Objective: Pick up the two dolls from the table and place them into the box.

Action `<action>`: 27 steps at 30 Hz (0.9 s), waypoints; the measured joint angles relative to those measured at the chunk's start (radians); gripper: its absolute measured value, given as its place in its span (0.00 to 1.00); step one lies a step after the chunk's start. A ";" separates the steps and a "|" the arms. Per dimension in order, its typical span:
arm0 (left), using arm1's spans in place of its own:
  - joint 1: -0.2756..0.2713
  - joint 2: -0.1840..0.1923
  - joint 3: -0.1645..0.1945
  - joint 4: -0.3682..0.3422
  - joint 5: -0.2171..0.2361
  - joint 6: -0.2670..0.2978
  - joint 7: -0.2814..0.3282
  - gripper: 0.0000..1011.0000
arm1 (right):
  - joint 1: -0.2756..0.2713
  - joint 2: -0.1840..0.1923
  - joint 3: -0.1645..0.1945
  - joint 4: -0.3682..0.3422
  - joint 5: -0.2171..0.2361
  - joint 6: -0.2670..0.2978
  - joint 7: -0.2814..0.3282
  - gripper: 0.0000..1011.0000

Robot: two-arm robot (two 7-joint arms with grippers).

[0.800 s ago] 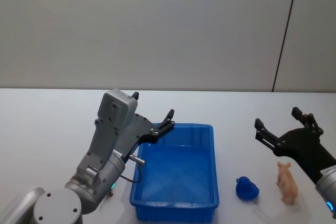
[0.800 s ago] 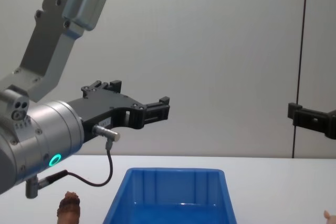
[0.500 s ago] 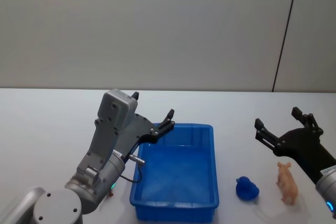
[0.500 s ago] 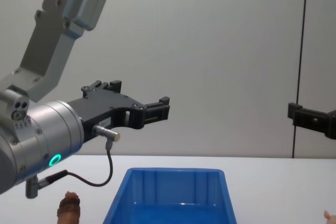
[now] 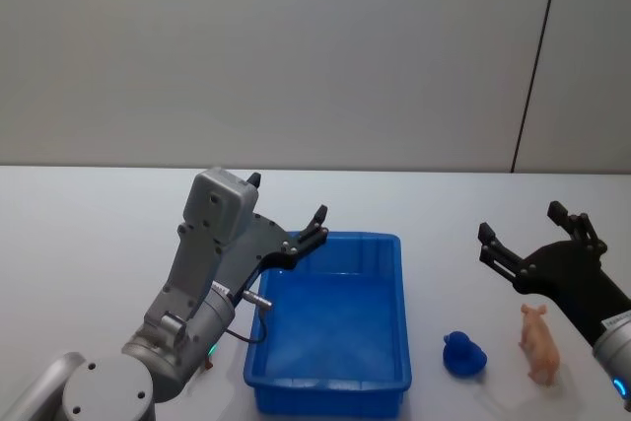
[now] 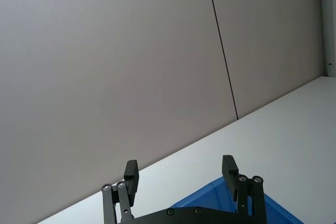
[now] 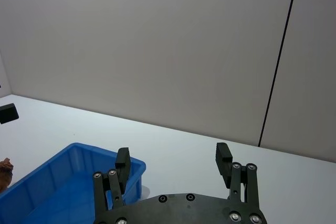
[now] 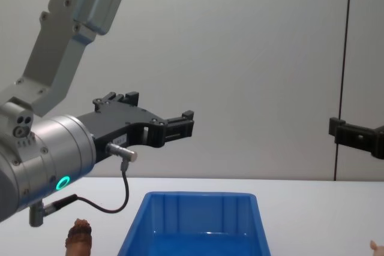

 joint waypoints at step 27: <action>0.000 0.000 0.000 0.000 0.000 0.000 0.000 0.99 | 0.000 -0.008 0.000 0.004 -0.010 0.013 -0.027 0.99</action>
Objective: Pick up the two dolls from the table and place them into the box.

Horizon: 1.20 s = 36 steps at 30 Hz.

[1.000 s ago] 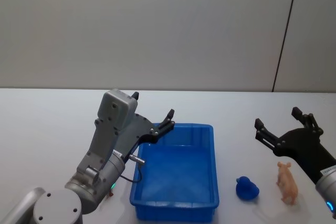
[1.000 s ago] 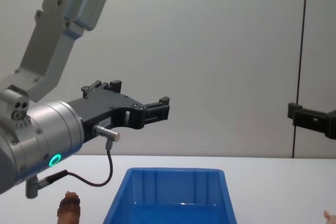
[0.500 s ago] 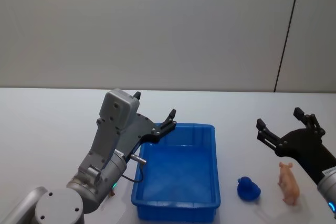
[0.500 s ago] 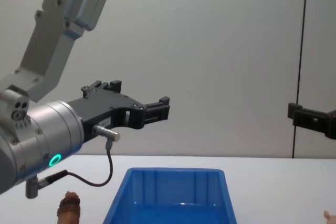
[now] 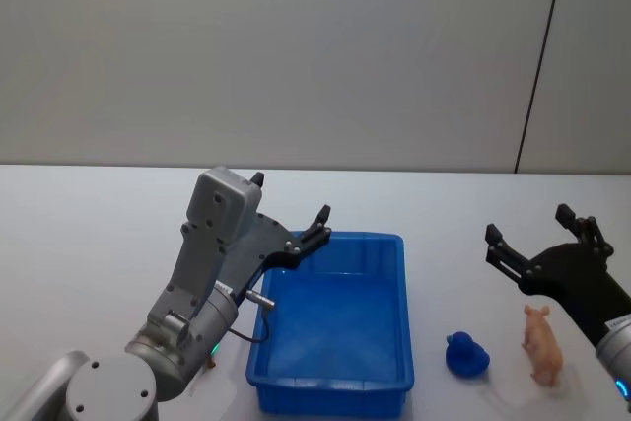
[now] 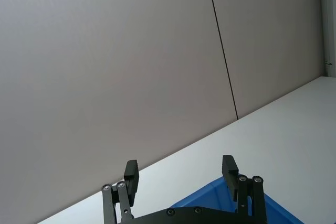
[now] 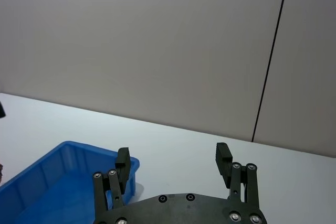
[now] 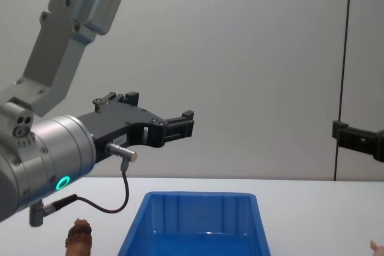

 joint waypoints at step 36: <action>0.000 0.000 0.000 0.000 0.000 0.000 0.000 0.99 | 0.015 -0.051 0.001 0.132 -0.049 0.220 -0.158 0.99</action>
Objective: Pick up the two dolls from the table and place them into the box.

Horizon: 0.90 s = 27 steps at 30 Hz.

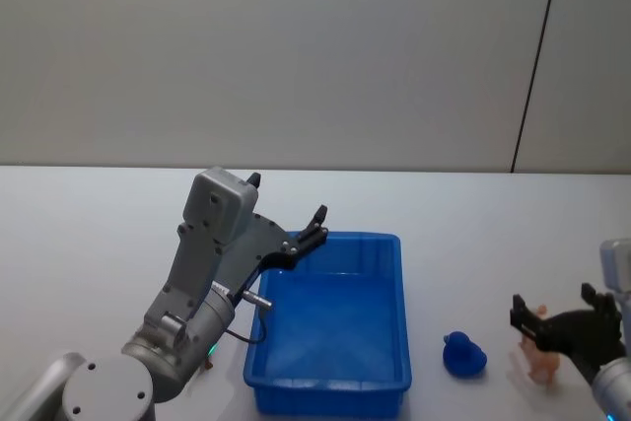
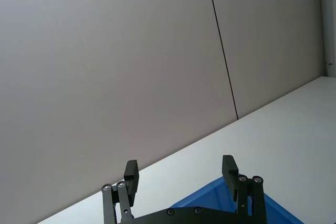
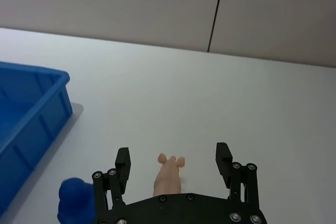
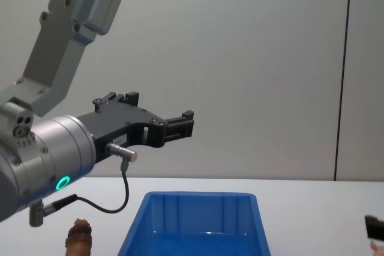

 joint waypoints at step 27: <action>0.000 0.000 0.000 0.000 0.000 0.000 0.000 0.99 | -0.032 -0.039 -0.021 0.064 -0.016 0.048 -0.032 0.99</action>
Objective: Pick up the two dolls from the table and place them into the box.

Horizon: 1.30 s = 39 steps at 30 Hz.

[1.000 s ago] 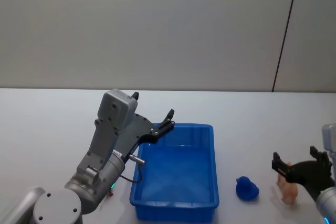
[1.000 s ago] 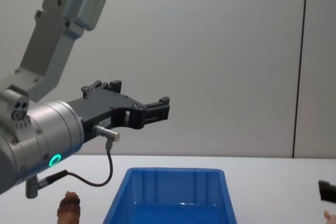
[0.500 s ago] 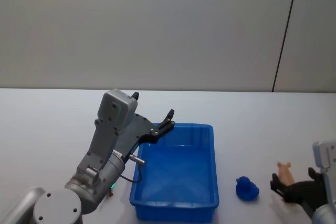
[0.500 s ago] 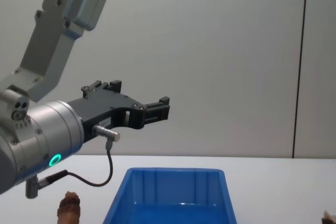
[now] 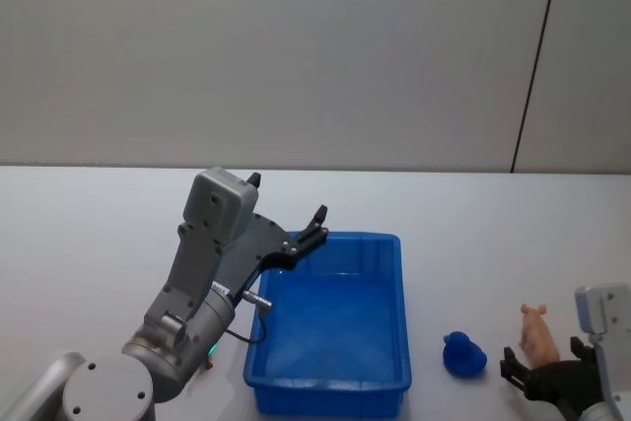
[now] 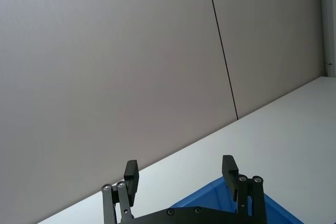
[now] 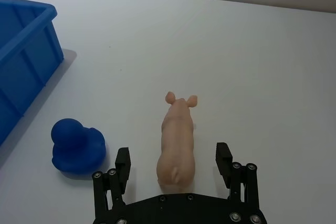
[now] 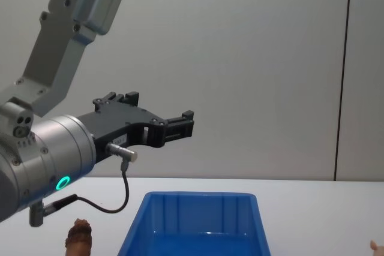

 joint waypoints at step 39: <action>0.000 0.000 0.000 0.000 0.000 0.000 0.000 0.99 | 0.031 -0.048 -0.001 0.084 -0.036 -0.080 -0.008 0.38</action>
